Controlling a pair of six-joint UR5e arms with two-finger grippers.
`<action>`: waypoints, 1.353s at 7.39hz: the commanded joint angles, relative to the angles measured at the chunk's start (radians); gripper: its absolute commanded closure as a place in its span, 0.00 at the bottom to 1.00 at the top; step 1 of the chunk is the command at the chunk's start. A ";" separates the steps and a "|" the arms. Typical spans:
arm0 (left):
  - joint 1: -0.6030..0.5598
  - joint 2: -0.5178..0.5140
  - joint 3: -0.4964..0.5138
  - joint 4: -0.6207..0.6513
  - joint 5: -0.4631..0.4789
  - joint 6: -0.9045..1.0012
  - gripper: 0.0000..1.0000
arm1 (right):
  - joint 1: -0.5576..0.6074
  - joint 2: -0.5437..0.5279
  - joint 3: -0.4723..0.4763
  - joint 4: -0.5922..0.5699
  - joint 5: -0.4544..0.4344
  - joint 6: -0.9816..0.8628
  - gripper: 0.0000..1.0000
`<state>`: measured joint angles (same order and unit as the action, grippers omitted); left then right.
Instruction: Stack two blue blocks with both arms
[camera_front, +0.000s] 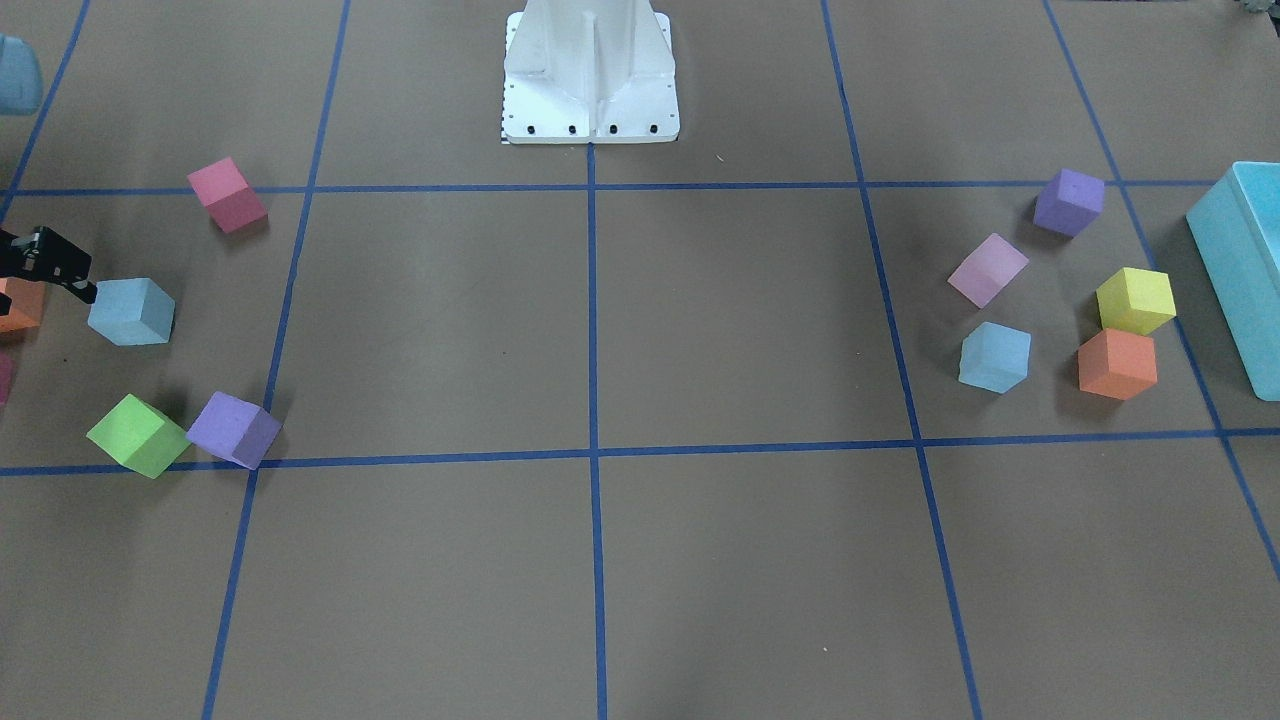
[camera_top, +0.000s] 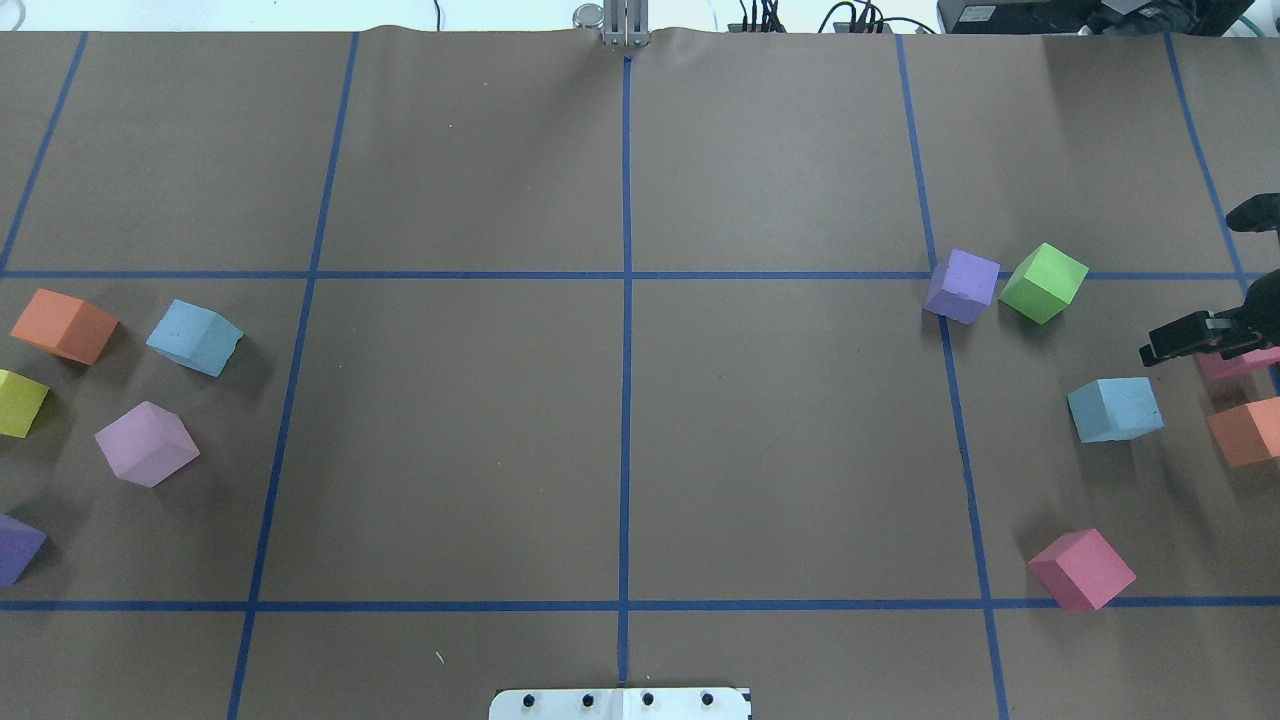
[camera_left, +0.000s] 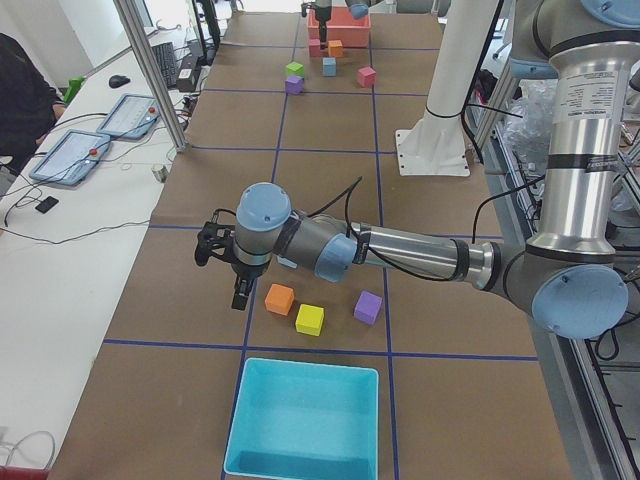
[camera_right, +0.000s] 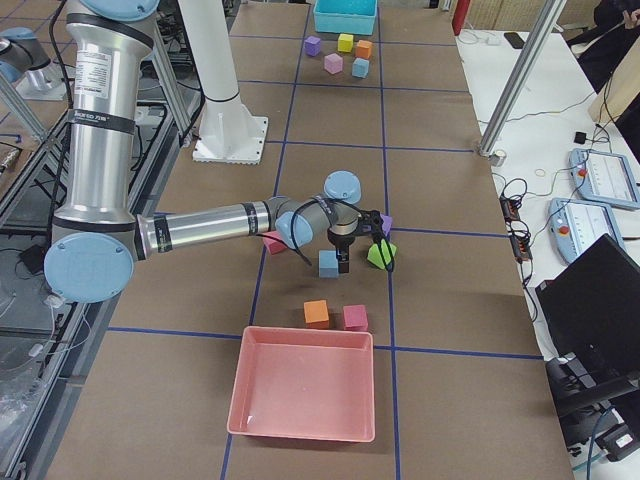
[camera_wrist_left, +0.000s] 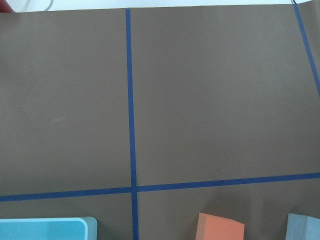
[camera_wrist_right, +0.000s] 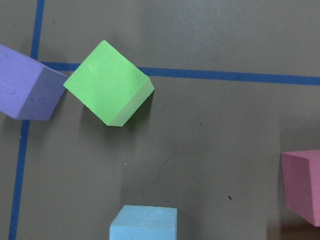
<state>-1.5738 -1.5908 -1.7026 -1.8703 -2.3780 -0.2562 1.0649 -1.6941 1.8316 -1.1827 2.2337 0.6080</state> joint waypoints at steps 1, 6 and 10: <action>0.000 0.000 0.000 0.002 -0.001 0.000 0.02 | -0.060 0.021 0.001 0.000 -0.026 0.064 0.00; 0.000 0.000 -0.002 0.003 -0.001 0.000 0.02 | -0.092 -0.022 -0.006 0.005 -0.068 0.053 0.00; 0.000 0.000 -0.002 0.003 -0.001 0.000 0.02 | -0.131 -0.010 -0.020 0.006 -0.075 0.062 0.00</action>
<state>-1.5739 -1.5907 -1.7052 -1.8670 -2.3792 -0.2562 0.9478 -1.7147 1.8168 -1.1773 2.1596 0.6673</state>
